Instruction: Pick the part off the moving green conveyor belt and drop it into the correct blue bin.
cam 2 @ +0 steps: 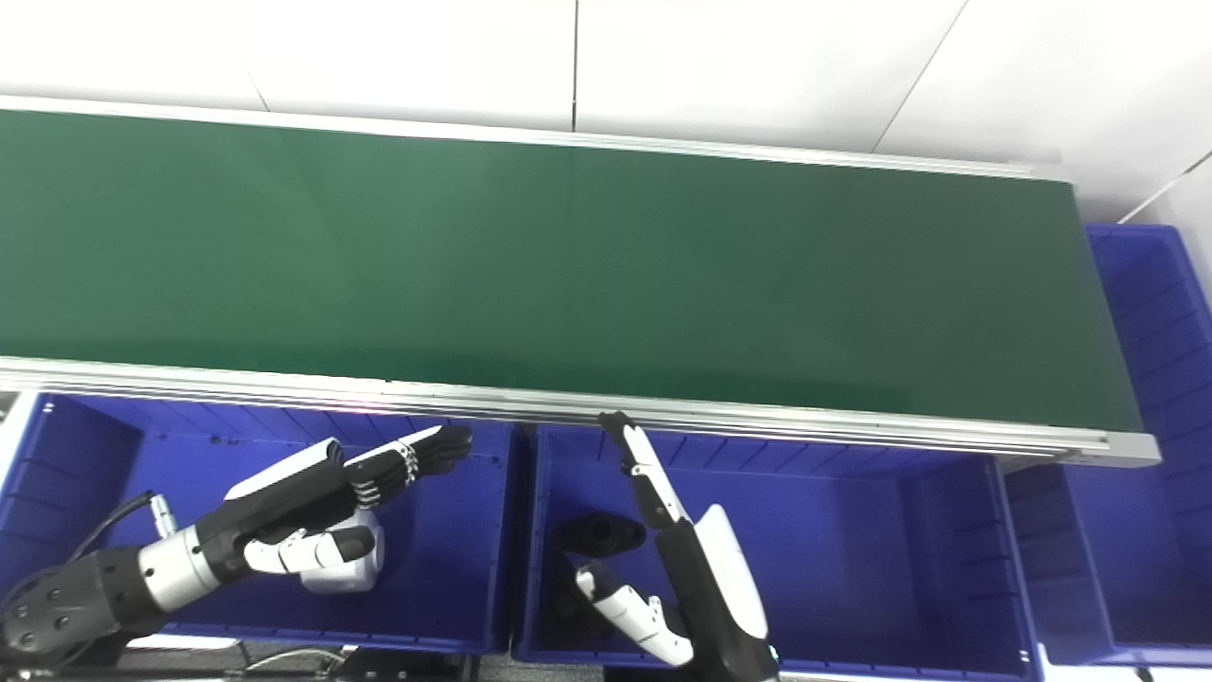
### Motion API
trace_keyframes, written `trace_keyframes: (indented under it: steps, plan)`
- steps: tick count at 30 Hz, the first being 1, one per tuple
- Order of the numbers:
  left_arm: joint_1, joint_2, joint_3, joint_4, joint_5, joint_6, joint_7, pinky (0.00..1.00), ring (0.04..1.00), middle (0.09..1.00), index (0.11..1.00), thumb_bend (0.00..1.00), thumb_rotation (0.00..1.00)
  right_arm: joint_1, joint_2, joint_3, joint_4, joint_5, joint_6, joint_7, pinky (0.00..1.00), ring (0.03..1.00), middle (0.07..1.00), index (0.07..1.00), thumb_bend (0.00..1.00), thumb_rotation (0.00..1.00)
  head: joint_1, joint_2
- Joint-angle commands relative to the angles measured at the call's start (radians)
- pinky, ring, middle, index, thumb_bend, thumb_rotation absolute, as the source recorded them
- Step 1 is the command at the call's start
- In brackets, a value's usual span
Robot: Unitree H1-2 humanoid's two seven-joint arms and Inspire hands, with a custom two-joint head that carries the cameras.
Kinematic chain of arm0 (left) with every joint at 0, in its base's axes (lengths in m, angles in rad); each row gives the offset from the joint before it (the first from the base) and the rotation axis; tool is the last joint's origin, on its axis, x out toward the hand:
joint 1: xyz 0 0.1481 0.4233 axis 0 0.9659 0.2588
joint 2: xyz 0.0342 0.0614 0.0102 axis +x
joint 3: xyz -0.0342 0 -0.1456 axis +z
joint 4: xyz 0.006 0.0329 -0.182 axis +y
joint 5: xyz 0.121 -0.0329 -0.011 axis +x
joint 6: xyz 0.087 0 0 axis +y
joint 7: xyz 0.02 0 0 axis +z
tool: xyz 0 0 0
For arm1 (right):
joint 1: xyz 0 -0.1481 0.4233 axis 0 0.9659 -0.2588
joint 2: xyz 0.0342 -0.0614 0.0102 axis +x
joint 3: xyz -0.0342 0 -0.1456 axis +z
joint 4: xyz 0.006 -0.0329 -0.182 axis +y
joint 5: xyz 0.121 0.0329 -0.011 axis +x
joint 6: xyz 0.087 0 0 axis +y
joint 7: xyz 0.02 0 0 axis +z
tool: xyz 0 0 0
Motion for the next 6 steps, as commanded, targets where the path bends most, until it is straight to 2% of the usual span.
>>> trace_keyframes:
  steps: [1,6]
  plan:
    - [0.009,0.015,0.007,-0.041,-0.013,-0.002,0.007,1.00,1.000,1.000,1.000,0.42,0.70,-0.005,0.004,0.008,-0.036,0.002,0.006,0.010,0.94,0.999,1.000,0.999,0.61,1.00,0.000,0.002]
    - [0.025,0.015,0.014,-0.068,0.009,0.007,0.021,1.00,1.000,1.000,1.000,0.41,0.67,-0.025,0.009,0.013,-0.028,-0.003,0.010,0.017,0.93,0.994,1.000,1.000,0.61,1.00,0.011,0.002]
